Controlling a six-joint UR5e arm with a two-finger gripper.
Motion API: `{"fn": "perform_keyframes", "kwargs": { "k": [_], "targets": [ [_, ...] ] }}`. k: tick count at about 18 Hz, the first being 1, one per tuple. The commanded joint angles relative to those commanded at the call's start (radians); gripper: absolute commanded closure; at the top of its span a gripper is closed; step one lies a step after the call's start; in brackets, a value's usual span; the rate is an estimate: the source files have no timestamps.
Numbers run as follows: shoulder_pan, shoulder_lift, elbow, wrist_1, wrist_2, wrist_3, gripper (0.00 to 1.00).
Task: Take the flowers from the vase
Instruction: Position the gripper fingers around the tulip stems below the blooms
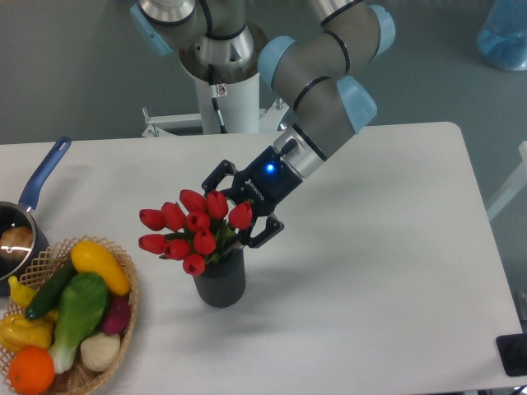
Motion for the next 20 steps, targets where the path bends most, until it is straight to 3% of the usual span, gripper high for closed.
{"fn": "perform_keyframes", "kwargs": {
  "k": [11,20],
  "targets": [
    [0.005,0.002,0.002,-0.002,-0.017,-0.003,0.6],
    [0.008,0.002,0.002,-0.002,-0.041,-0.003,0.64]
  ]
}}
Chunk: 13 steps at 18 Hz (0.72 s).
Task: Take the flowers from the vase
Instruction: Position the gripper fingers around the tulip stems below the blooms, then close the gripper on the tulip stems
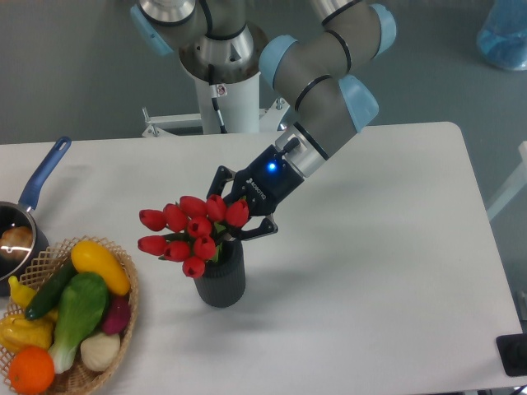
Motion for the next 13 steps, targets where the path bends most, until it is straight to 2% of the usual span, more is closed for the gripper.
{"fn": "perform_keyframes", "kwargs": {
  "k": [8,13],
  "targets": [
    [0.018,0.008,0.0,0.002,-0.071,-0.002,0.66],
    [0.04,0.031,0.021,0.002,-0.132,-0.057,0.66]
  ]
}}
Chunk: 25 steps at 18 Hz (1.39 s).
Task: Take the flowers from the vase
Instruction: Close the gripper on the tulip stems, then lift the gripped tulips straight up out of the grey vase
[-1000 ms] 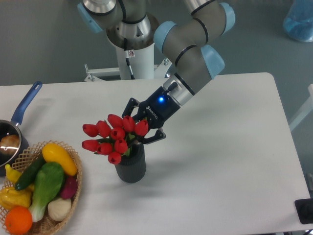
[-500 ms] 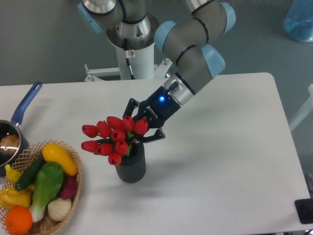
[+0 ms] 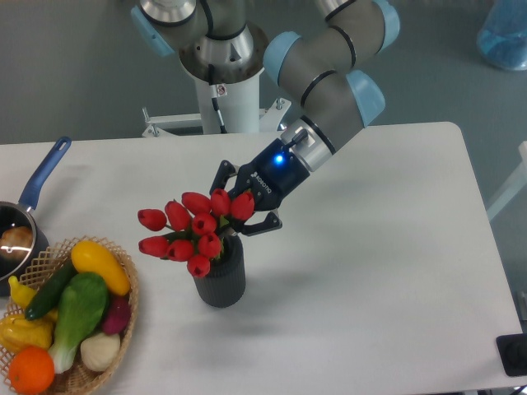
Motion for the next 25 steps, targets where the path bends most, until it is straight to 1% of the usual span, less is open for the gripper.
{"fn": "perform_keyframes", "kwargs": {
  "k": [5,6,7,14,16,25],
  "targets": [
    [0.006,0.012,0.02,0.0,-0.051,-0.026,0.66],
    [0.024,0.029,0.022,0.0,-0.095,-0.043,0.66],
    [0.028,0.037,0.022,0.0,-0.106,-0.043,0.66],
    [0.034,0.043,0.031,0.0,-0.175,-0.042,0.67],
    [0.029,0.043,0.043,0.0,-0.204,-0.043,0.67],
    [0.025,0.046,0.043,0.0,-0.292,-0.032,0.68]
  ]
}}
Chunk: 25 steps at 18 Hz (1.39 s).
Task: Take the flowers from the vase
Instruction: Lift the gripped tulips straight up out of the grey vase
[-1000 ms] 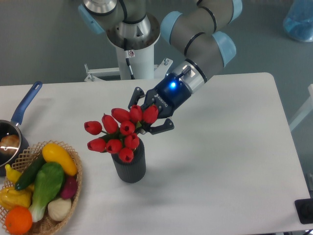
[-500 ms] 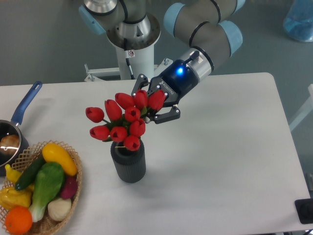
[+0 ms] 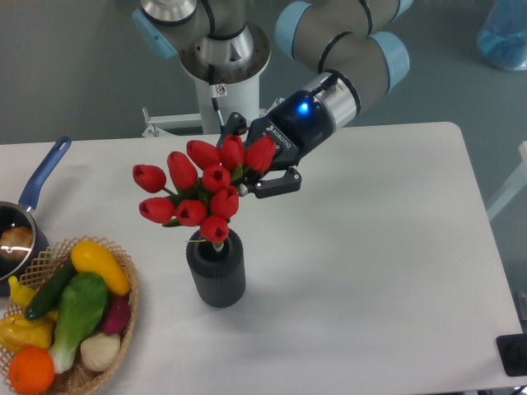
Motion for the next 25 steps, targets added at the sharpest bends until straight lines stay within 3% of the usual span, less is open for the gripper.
{"fn": "perform_keyframes", "kwargs": {
  "k": [21,23,25],
  "targets": [
    [0.005,0.023,0.029,-0.002,-0.087,0.012,0.7],
    [0.009,0.023,0.031,-0.003,-0.087,0.011,0.77],
    [0.012,0.023,0.031,-0.003,-0.087,0.011,0.77]
  ]
}}
